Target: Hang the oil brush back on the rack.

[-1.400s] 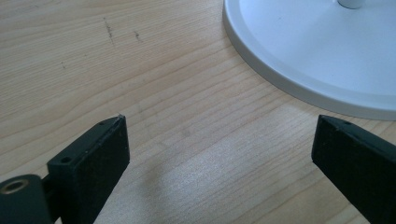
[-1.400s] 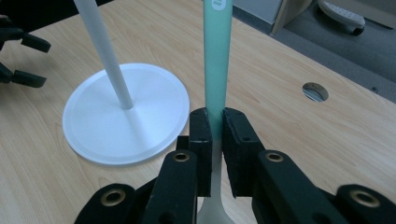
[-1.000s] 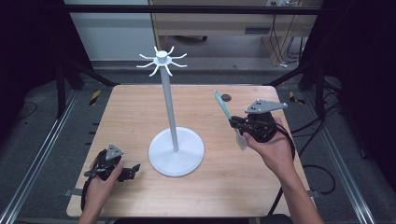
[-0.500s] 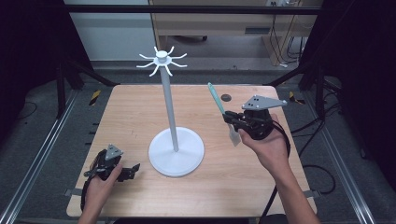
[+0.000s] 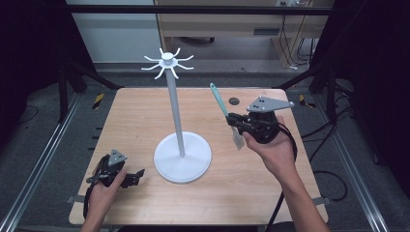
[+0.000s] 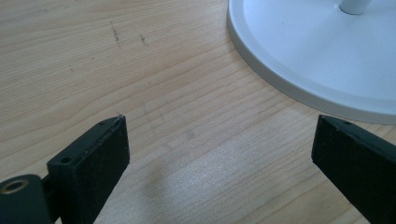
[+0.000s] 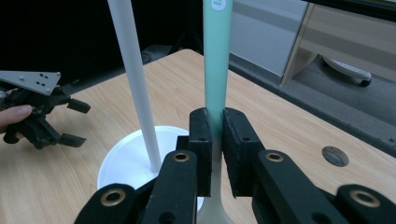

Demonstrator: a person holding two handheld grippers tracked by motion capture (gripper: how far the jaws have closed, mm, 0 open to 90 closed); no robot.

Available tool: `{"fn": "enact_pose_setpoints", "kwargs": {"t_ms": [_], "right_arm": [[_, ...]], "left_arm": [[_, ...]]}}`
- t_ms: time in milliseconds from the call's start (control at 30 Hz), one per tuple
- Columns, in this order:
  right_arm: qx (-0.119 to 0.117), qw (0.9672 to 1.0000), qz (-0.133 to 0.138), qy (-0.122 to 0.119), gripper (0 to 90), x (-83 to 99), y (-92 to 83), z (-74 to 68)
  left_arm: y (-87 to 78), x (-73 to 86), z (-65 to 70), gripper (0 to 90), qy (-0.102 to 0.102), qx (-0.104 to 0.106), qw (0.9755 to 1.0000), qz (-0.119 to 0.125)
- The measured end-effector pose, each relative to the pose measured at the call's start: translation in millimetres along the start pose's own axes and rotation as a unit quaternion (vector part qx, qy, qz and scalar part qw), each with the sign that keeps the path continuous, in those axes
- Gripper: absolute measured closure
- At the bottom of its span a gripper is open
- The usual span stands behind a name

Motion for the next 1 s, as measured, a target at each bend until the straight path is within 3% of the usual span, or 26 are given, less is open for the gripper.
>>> {"fn": "enact_pose_setpoints", "kwargs": {"t_ms": [667, 1000], "right_arm": [[-0.029, 0.9978, 0.060, -0.008, 82.5, -34.7, -4.0, -20.4], [-0.039, 0.9957, 0.083, -0.010, 82.5, -43.2, -4.1, -24.4]], "left_arm": [[-0.6, -0.6, 0.0, 3.8, -0.001, 0.000, 1.0000, 0.004], [-0.4, -0.4, 0.1, 3.8, -0.001, 0.001, 1.0000, 0.002]]}}
Point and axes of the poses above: each handheld gripper's, and its own axes: y roughly forward along the jaws, x roughly out of its underside, z roughly to its right, the point moved 5 cm from there along y, roughly forward along the jaws, and after that the axes turned 8 degrees about z, right-handed, at the moved point
